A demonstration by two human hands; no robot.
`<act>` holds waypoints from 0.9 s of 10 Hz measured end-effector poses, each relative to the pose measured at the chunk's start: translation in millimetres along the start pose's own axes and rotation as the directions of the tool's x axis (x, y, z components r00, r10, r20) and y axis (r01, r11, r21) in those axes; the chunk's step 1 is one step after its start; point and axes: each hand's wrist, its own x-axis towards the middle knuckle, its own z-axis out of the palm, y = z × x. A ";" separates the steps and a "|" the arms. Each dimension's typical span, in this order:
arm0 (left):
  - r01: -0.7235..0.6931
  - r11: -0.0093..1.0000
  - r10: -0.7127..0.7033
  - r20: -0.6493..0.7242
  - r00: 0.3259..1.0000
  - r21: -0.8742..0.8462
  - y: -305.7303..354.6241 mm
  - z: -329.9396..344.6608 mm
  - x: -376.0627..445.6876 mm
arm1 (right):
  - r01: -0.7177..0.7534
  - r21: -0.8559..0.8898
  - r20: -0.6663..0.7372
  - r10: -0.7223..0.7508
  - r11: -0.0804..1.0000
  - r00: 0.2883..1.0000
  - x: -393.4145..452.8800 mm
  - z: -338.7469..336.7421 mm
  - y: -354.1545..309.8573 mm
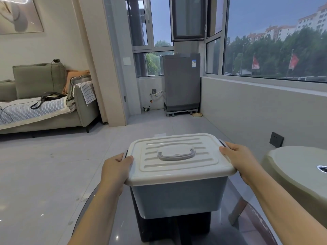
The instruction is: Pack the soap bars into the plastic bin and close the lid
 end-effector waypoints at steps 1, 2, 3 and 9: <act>0.007 1.000 -0.007 0.010 1.000 -0.015 -1.1 2.0 -1.5 | 0.005 0.007 0.010 -0.005 1.000 1.000 -2.6 0.3 -0.2; 0.007 1.000 -0.007 0.004 1.000 -0.027 -2.2 -0.3 -1.8 | 0.012 -0.014 0.017 -0.012 1.000 1.000 -3.5 1.4 -0.4; 0.019 1.000 -0.020 -0.010 1.000 -0.020 -1.5 -6.7 -0.4 | 0.012 -0.037 0.047 -0.010 0.999 0.999 -6.5 4.8 -2.0; -0.249 0.816 0.313 -0.036 0.949 0.522 15.3 -2.2 -13.5 | 0.236 -0.141 -0.032 -0.243 0.961 0.970 -31.6 13.5 -37.6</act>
